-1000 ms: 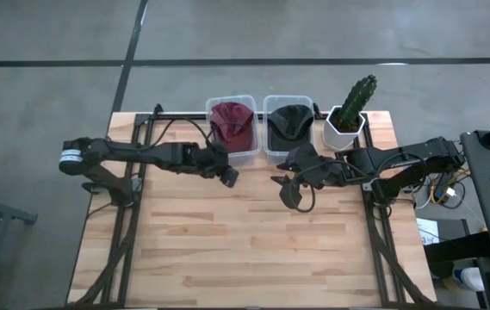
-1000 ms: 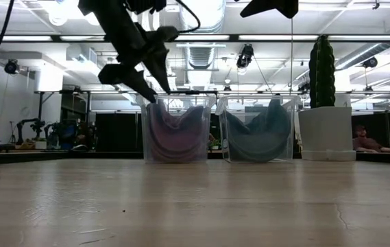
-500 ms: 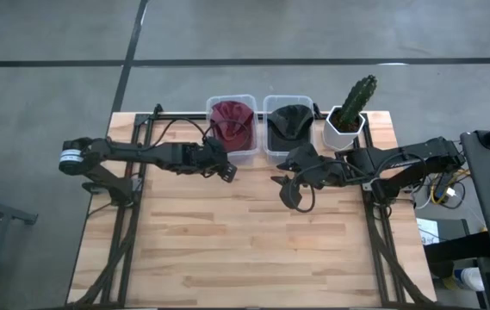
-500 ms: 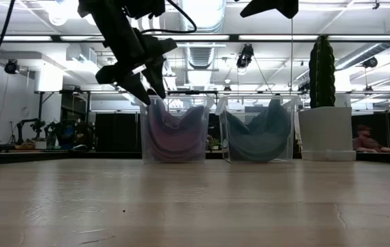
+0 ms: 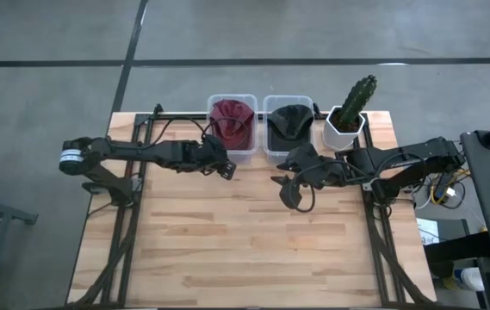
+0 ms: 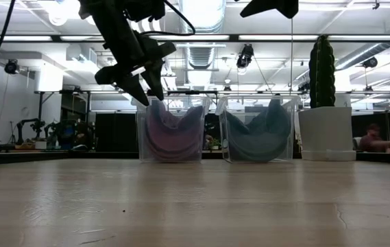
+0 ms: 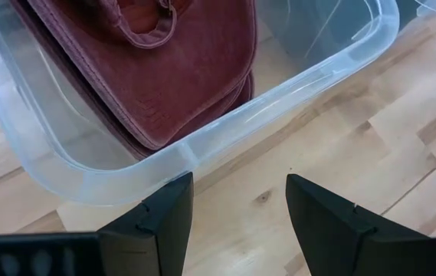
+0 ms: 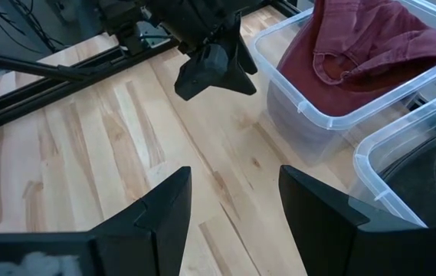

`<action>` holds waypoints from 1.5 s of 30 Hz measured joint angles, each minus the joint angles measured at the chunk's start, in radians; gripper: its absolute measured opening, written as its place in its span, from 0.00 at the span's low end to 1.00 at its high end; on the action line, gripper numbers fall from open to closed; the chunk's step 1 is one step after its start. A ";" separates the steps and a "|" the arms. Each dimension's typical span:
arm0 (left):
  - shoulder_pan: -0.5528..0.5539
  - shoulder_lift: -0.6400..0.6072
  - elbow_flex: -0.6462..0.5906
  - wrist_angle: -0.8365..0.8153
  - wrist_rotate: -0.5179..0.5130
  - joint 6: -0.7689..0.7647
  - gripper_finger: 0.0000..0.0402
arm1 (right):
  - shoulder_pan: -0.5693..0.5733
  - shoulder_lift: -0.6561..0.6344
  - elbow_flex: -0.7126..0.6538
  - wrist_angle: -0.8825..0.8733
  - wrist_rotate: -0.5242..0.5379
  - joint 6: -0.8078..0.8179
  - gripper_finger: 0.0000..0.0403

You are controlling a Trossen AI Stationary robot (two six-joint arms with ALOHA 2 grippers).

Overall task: Pick & Place hat
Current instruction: Return to Home Position

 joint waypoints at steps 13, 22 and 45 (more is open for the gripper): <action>-0.072 -0.088 0.111 -0.054 0.011 0.060 0.51 | 0.000 -0.085 0.000 -0.127 0.006 -0.108 0.48; -0.138 -0.345 0.038 -0.058 -0.163 0.186 0.51 | 0.004 -0.311 -0.103 -0.239 0.186 -0.150 0.48; -0.158 -0.857 -0.524 0.246 -0.130 0.317 0.51 | 0.004 -1.147 -0.678 -0.069 0.186 -0.167 0.48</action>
